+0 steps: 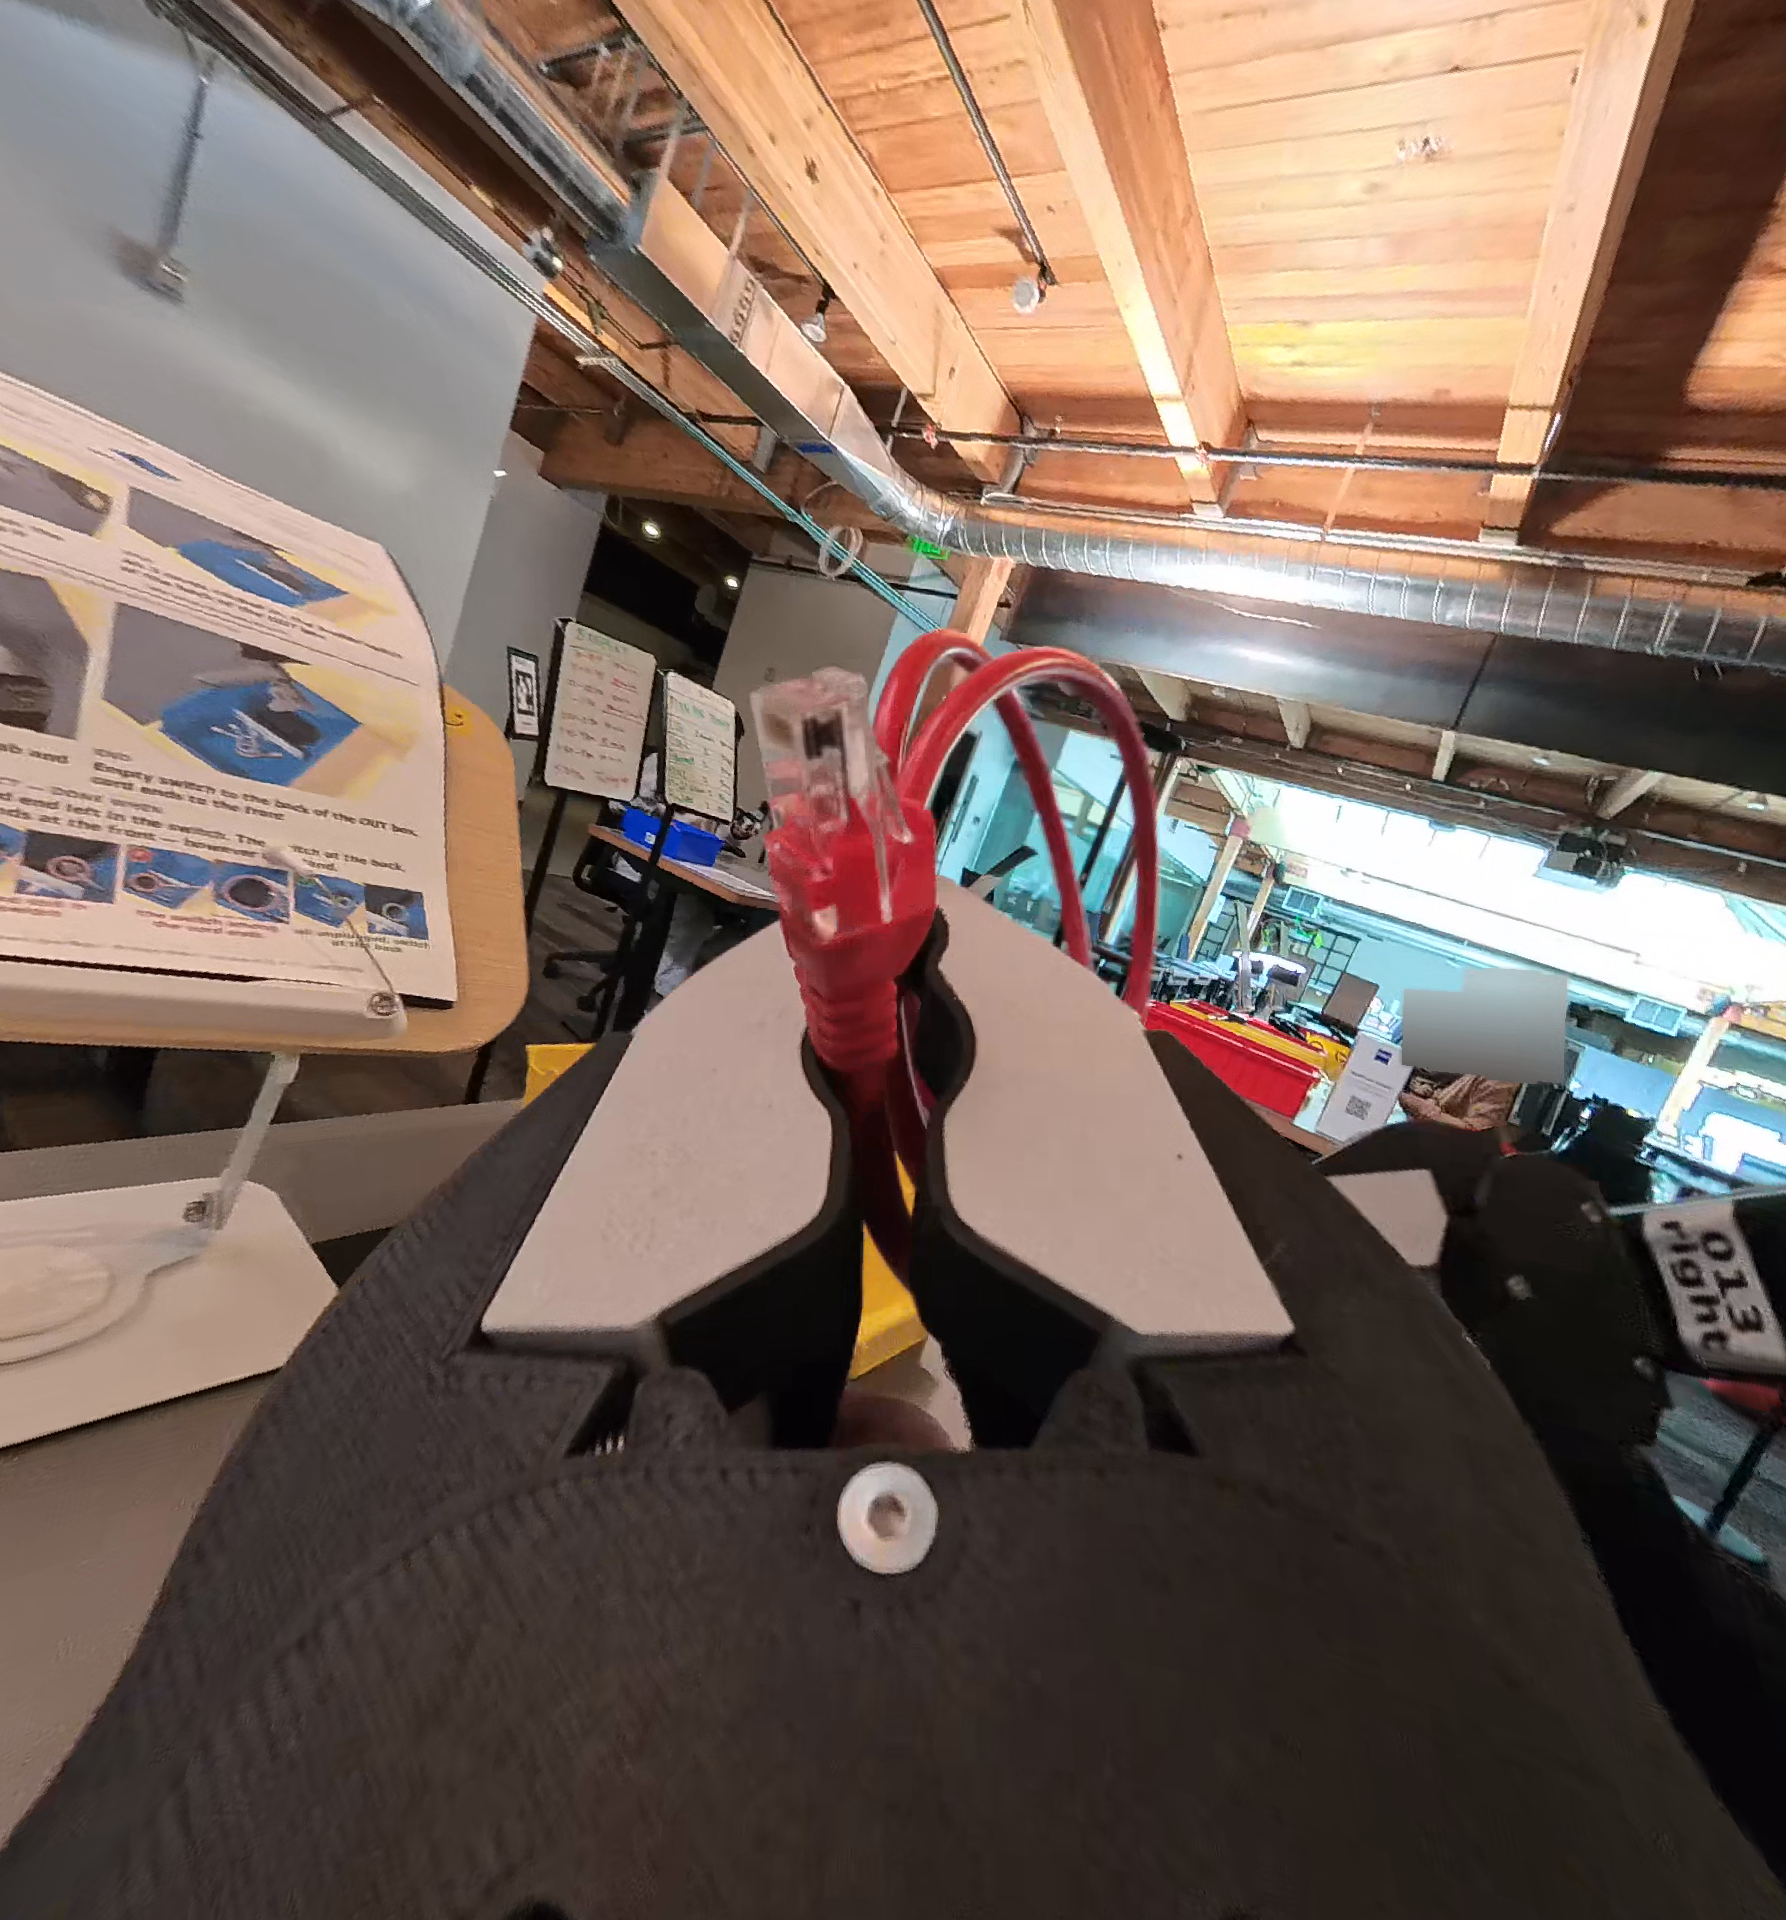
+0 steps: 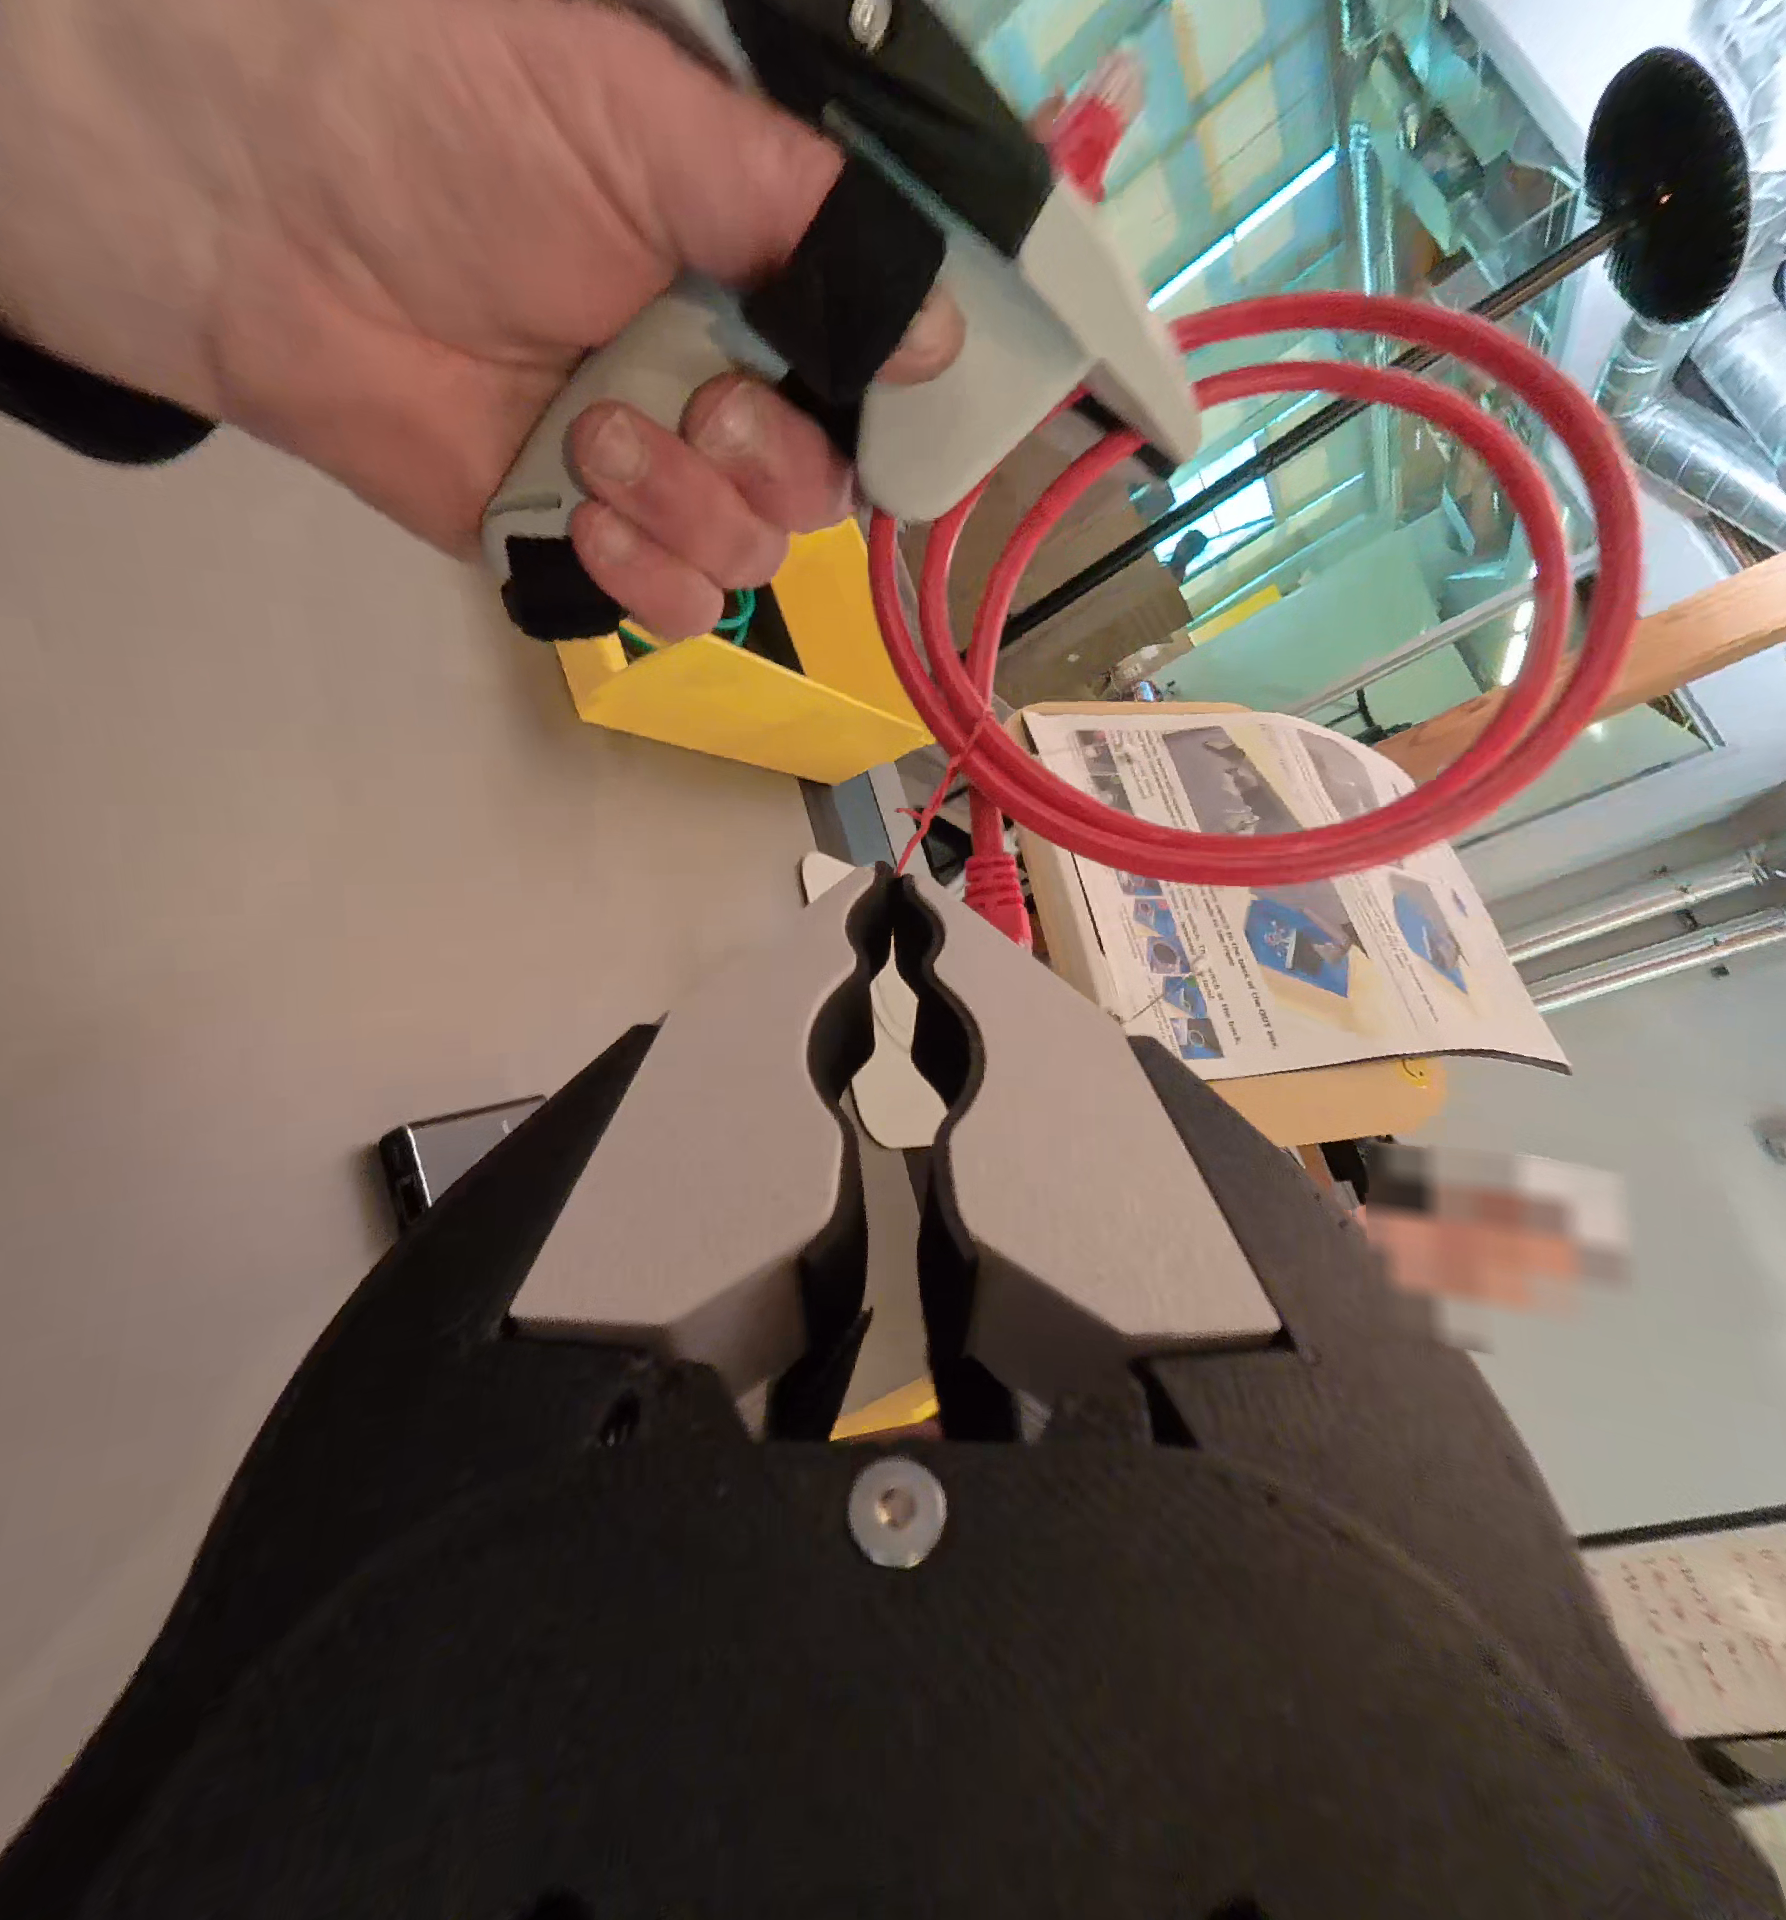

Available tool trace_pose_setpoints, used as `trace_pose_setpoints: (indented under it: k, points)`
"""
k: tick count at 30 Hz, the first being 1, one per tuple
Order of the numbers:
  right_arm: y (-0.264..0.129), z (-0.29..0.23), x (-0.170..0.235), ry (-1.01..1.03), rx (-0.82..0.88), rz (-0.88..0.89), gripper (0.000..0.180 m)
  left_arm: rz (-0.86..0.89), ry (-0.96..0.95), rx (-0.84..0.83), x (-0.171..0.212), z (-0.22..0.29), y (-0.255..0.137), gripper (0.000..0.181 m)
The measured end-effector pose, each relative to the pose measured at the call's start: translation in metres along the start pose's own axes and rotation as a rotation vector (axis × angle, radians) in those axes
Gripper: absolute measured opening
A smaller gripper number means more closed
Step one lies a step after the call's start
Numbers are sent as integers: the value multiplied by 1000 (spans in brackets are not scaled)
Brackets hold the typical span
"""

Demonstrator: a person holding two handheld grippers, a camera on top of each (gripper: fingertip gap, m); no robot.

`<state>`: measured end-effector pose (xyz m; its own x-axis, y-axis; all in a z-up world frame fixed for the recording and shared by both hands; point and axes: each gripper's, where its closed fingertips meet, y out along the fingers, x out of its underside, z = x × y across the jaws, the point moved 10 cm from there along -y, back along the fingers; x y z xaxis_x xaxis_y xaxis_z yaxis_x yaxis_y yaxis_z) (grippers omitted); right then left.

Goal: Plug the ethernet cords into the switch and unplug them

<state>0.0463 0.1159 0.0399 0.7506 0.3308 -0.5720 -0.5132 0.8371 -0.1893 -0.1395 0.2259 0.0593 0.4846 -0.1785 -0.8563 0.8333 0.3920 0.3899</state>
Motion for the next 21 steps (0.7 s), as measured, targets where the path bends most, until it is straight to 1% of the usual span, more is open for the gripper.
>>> trace_pose_setpoints:
  k: [5, 8, 10, 12, 13, 15, 16, 18, 21]
  points:
    - [-13, 12, -11, 99, 3, 90, 0, 9, 46, -26, -3, -4, -1, 5]
    - [1, -7, -15, 2, -40, 28, 0, 0, 70, -32, -2, 3, 2, 5]
    - [5, -14, -19, 39, -78, 73, 0, -5, 68, -59, -5, -2, -1, 6]
    - [5, -16, -26, 24, -71, 83, 0, 1, 59, -96, -10, -12, -5, 5]
    - [3, -15, -28, 13, -69, 84, 0, -1, 31, -111, -13, -20, -7, 5]
    - [-5, -15, -30, -4, -119, 97, 0, 82, 7, -252, -30, -49, -23, 6]
    - [-10, -12, -30, -17, -107, 89, 0, 121, 0, -286, -42, -66, -34, 5]
    - [-14, -4, -27, -6, -83, 82, 0, 110, 84, -318, -57, -77, -46, 5]
    - [-13, 4, -15, 71, -92, 89, 0, 81, 176, -317, -66, -74, -47, 5]
